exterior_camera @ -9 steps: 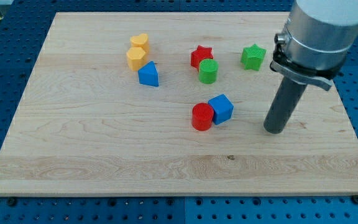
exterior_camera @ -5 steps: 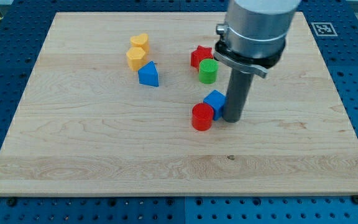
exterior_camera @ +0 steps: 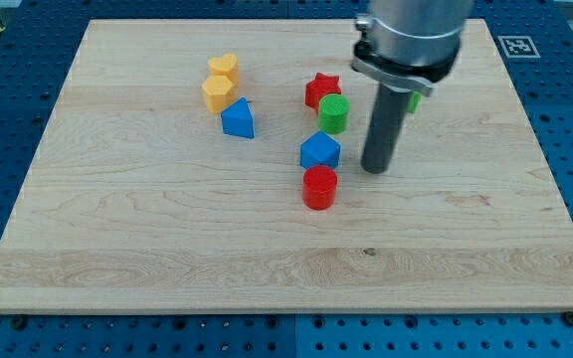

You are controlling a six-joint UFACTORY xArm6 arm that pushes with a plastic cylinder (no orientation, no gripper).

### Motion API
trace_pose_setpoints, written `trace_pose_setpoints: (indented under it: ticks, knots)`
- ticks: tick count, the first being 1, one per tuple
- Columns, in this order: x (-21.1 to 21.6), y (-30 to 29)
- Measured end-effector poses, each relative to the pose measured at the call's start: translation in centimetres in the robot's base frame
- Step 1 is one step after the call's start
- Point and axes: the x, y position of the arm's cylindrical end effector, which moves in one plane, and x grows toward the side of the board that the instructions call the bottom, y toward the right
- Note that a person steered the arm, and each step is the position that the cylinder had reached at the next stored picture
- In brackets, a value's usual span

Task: Push the blue cube below the triangle

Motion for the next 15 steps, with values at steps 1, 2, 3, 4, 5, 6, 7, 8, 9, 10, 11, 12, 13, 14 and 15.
trace_pose_setpoints:
  ticks: [1,2,3,4,5,6,7,8,9,10,11,12,13,14,15]
  knots:
    - [-1.5,-2.6]
    - [-1.4,-4.2]
    - [-1.0,-4.3]
    - [-0.7,-4.3]
    - [-0.4,-4.7]
    - [1.2,-4.7]
    - [1.9,-4.7]
    - [1.9,-5.0]
    - [3.1,-5.3]
    - [3.8,-5.3]
    - [3.8,-5.7]
    - [3.8,-7.2]
    - [3.0,-8.3]
    - [1.3,-8.3]
    - [1.2,-8.3]
